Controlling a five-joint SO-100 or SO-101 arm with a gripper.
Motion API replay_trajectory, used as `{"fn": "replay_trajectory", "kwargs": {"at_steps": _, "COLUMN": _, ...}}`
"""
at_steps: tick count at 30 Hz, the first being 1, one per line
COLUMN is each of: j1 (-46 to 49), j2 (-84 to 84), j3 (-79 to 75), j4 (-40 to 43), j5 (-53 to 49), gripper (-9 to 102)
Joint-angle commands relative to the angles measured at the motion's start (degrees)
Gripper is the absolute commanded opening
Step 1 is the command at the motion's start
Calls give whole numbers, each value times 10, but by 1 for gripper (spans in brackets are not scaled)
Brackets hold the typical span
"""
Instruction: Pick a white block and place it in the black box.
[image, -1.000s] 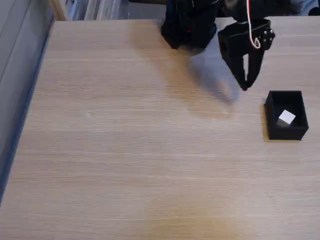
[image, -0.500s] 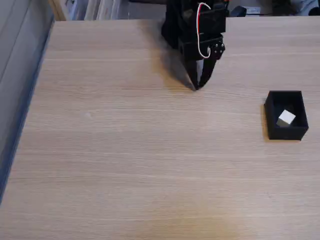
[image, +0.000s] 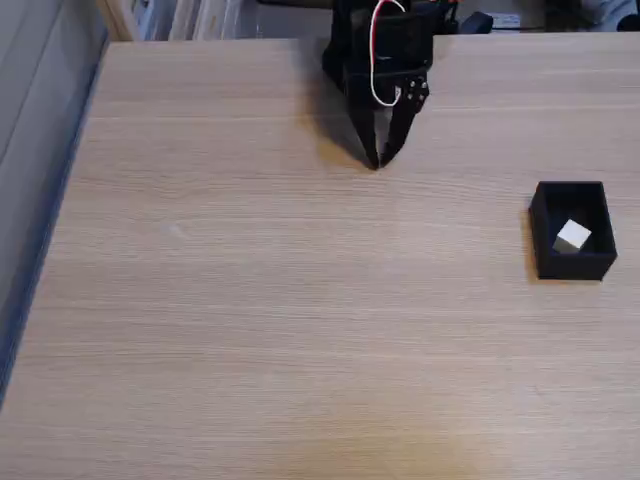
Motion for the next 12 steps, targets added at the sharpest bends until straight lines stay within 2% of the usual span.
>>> {"fn": "replay_trajectory", "kwargs": {"at_steps": 1, "j1": -2, "j2": 6, "j3": 7, "j4": 3, "j5": 19, "gripper": 0}}
{"fn": "replay_trajectory", "kwargs": {"at_steps": 12, "j1": 13, "j2": 6, "j3": 7, "j4": 3, "j5": 11, "gripper": 0}}
